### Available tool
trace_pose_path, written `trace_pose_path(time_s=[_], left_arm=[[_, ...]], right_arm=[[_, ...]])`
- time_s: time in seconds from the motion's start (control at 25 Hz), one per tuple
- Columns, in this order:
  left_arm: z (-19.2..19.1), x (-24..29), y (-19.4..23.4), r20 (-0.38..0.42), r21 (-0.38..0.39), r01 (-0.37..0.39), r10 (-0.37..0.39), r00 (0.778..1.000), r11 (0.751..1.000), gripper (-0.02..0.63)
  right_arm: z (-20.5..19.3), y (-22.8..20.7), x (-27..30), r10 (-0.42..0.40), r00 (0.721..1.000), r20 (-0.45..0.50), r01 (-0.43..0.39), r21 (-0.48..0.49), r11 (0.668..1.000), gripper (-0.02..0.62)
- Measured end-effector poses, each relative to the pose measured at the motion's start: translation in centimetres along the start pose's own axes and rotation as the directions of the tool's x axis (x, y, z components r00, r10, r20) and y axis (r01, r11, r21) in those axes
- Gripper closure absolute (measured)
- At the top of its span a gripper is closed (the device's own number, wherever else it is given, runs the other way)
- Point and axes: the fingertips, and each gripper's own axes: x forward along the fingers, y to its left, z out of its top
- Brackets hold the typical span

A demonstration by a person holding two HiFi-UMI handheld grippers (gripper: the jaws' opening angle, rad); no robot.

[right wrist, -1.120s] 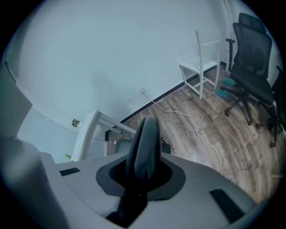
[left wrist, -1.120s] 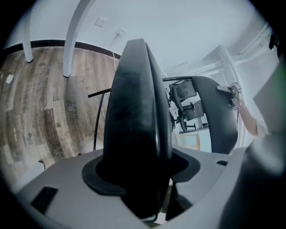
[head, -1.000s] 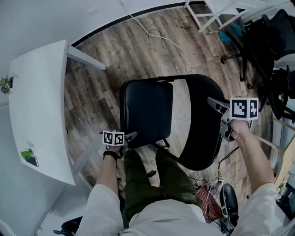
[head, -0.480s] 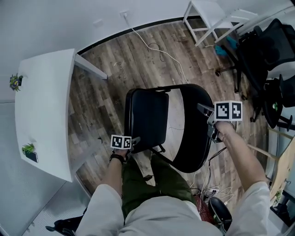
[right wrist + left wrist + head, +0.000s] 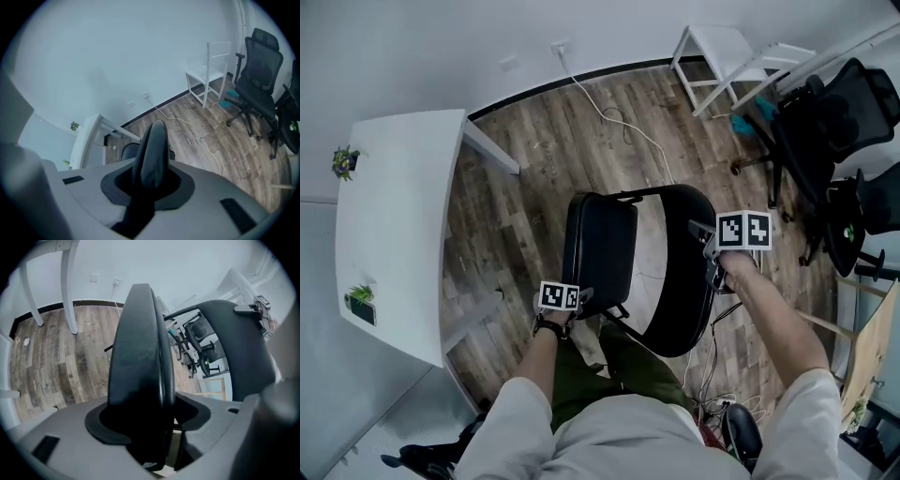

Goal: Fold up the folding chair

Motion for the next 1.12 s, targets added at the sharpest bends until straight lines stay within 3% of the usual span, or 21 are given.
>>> trace_pose_path(time_s=[0.76, 1.12], left_arm=[[0.3, -0.2, -6.0, 0.012, 0.021, 0.031, -0.031, 0.999, 0.999, 0.256], [0.5, -0.3, -9.6, 0.042, 0.032, 0.1, -0.101, 0.994, 0.995, 0.233]], right_arm=[[0.6, 3.6, -0.9, -0.063, 0.998, -0.01, 0.063, 0.008, 0.998, 0.511], [0.9, 5.9, -1.1, -0.074, 0.997, -0.008, 0.074, 0.04, 0.996, 0.494]])
